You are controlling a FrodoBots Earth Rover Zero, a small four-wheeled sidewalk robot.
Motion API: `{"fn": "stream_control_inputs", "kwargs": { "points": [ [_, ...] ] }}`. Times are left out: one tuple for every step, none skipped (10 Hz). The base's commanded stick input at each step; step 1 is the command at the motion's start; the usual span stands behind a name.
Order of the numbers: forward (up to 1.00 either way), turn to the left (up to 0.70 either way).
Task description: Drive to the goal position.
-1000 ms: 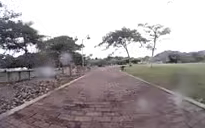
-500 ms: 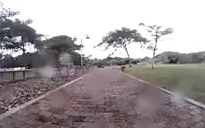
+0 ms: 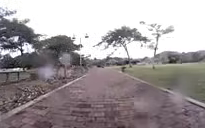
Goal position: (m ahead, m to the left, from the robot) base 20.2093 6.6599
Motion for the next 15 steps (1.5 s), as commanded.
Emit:
{"fn": "stream_control_inputs", "kwargs": {
  "points": [
    [0.7,0.0],
    [0.7,0.0],
    [0.7,0.0],
    [0.7,0.0],
    [0.7,0.0],
    [0.7,0.0],
    [0.7,0.0],
    [0.7,0.0],
    [0.7,0.0],
    [0.7,0.0],
    [0.7,0.0],
    [0.7,0.0],
    [0.7,0.0],
    [0.7,0.0],
    [0.7,0.0]
  ]
}}
